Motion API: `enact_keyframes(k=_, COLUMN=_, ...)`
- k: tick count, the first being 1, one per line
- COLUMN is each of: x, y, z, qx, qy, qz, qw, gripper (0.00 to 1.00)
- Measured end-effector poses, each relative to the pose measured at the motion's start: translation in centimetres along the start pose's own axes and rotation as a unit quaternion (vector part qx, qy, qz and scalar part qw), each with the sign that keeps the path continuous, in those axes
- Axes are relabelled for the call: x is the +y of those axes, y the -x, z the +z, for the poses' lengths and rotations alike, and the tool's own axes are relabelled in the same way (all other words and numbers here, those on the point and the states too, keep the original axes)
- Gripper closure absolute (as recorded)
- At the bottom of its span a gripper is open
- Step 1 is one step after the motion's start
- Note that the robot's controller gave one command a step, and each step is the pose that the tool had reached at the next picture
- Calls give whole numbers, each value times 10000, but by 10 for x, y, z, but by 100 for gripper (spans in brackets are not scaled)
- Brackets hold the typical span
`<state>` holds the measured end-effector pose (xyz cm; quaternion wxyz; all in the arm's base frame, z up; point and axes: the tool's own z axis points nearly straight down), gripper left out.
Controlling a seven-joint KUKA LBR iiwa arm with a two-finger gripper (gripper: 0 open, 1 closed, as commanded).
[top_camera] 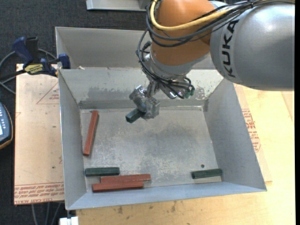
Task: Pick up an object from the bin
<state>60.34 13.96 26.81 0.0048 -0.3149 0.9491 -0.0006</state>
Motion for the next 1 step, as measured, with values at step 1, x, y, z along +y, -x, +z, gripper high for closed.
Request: enact_keyframes(k=1, x=-65, y=0, z=17, qx=26, qy=11, qz=-1259, qw=9920, gripper=100)
